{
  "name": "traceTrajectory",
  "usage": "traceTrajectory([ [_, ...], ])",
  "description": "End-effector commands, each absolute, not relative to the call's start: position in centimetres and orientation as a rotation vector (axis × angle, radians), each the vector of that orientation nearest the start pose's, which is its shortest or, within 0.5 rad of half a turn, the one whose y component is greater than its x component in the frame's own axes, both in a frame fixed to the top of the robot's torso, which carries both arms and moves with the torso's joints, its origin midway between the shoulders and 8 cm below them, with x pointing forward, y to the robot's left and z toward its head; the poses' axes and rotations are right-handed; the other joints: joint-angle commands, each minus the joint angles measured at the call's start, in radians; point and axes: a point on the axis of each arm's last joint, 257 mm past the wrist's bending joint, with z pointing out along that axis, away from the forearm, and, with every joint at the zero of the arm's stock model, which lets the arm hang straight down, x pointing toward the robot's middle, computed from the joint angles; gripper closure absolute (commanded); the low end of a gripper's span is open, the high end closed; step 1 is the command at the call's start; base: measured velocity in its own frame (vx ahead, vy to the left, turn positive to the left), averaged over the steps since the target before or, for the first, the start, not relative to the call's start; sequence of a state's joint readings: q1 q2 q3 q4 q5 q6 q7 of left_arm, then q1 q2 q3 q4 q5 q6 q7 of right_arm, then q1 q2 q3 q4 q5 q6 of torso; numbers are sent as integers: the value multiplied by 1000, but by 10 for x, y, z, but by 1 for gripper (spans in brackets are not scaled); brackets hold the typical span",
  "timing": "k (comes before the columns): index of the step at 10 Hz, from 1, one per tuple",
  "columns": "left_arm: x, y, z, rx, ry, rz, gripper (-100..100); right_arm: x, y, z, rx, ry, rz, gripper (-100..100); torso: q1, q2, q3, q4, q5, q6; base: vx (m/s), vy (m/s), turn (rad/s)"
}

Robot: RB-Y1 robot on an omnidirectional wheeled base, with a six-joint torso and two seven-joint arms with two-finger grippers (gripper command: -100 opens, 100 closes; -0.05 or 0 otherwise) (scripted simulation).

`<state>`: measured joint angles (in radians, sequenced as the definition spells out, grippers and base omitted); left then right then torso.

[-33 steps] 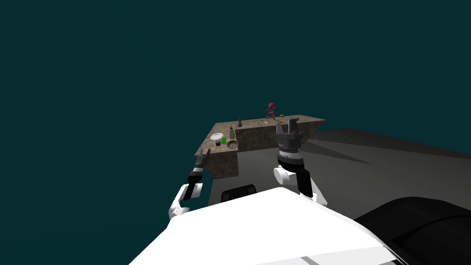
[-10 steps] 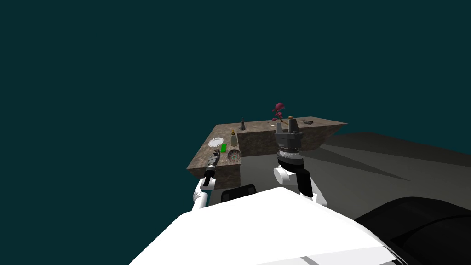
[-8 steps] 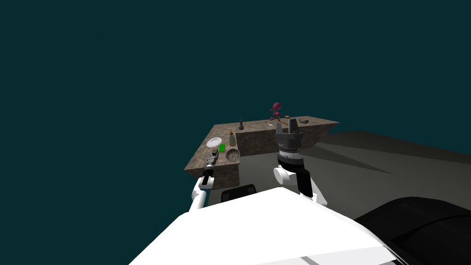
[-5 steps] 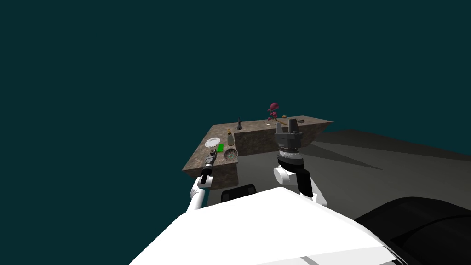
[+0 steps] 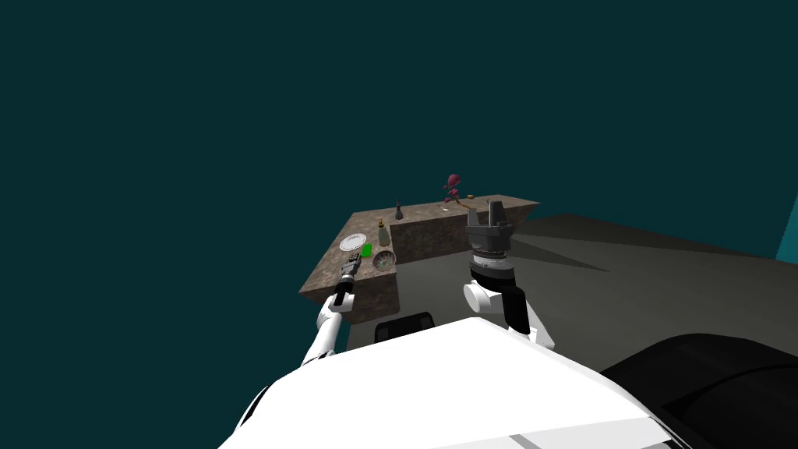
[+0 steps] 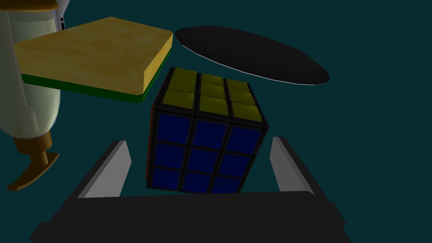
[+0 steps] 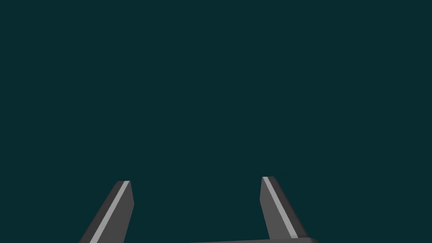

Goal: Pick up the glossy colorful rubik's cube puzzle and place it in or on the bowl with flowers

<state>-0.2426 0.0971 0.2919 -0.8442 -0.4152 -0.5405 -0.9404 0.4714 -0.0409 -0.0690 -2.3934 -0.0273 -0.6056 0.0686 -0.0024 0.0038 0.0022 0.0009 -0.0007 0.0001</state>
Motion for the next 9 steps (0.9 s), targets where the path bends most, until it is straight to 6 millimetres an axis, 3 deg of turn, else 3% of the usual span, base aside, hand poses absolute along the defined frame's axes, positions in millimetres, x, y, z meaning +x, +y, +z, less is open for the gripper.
traceTrajectory([
  [1, 557, 306, -321, -190, 1545, -171, -100, 295, -282, 100, 413, 471, 1250, 0, 0, 0, 0, 0, 0, 0, -20, -16, -22],
  [2, 558, 307, -320, -191, 1544, -170, 100, 295, -282, 100, 413, 471, 1249, 0, 1, -1, -1, 0, 0, 0, -4, -2, 10],
  [6, 557, 308, -320, -191, 1544, -170, 100, 295, -282, 100, 413, 471, 1249, 0, 3, -3, -2, -1, 1, 0, 0, 0, 0],
  [7, 557, 308, -320, -191, 1544, -170, 0, 295, -282, 100, 413, 471, 1249, 0, 3, -3, -2, -1, 1, 0, 0, 0, 0],
  [8, 551, 293, -323, -173, 1550, -183, 100, 295, -282, 100, 413, 471, 1249, 0, 3, -3, -2, -1, 1, 0, 38, 29, 207],
  [9, 551, 293, -323, -173, 1550, -183, 100, 294, -282, 100, 413, 471, 1249, 0, 5, -5, -3, -1, 1, -2, 46, 33, 90],
])
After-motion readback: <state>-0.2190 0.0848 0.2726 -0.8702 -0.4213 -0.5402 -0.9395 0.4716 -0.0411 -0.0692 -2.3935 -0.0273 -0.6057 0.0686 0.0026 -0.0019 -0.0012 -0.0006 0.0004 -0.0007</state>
